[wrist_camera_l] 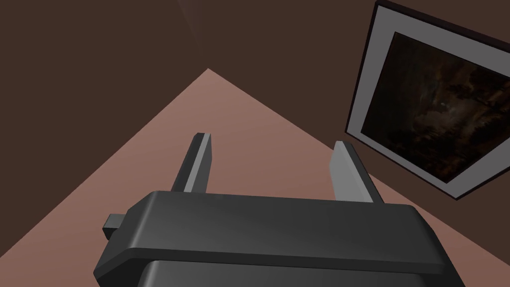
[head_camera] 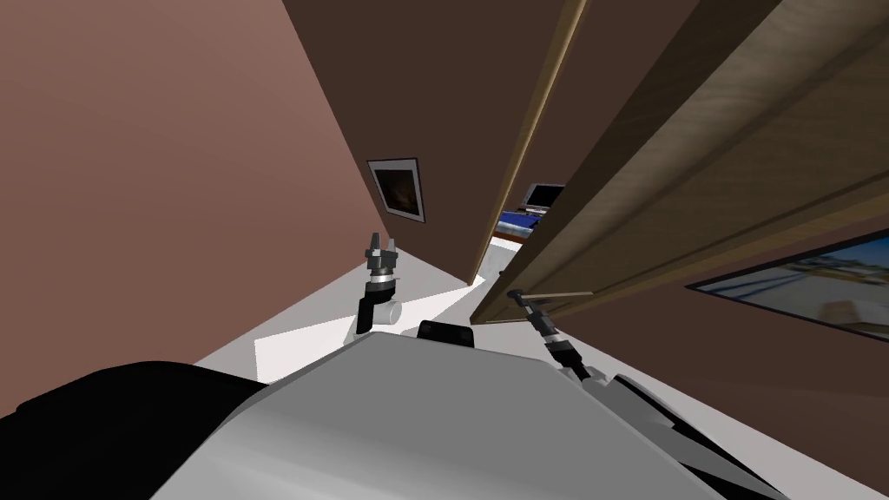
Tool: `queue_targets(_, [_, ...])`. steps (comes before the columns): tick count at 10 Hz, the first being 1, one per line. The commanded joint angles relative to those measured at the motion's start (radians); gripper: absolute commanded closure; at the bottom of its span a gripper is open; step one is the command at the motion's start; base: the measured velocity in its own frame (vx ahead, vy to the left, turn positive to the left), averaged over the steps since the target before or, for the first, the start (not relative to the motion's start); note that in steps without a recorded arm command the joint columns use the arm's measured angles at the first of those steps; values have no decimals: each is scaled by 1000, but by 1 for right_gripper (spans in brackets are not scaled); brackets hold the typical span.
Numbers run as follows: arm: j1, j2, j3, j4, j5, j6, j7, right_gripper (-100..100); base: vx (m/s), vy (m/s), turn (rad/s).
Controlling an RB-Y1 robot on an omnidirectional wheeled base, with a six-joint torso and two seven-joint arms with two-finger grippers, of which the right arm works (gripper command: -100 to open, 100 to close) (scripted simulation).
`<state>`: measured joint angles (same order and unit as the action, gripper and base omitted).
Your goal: Pull the door open
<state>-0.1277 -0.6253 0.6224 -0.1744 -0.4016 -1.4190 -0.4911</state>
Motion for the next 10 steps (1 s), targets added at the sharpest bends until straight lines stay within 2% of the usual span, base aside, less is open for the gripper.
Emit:
queue_targets(1, [-8,6,28,7,-25,-3,2,100,-63,-36,59])
queue_targets(2, [-23,12,55,31,-49,-12,-1,100,-173,-79,170])
queue_targets(3, [-23,12,55,31,-49,-12,-1,100,-152,-71,95])
queue_targets(5, [-50,25,106,79,-95,-28,-5,100,-146,-71,118])
queue_targets(8, [-77,38,157,128,-141,-44,-9,100,-158,-73,92])
queue_targets(9, [-85,42,171,142,-153,-48,-10,100,-110,-82,94])
queue_targets(10, [-82,46,163,142,-142,-46,-13,100,-43,-31,27])
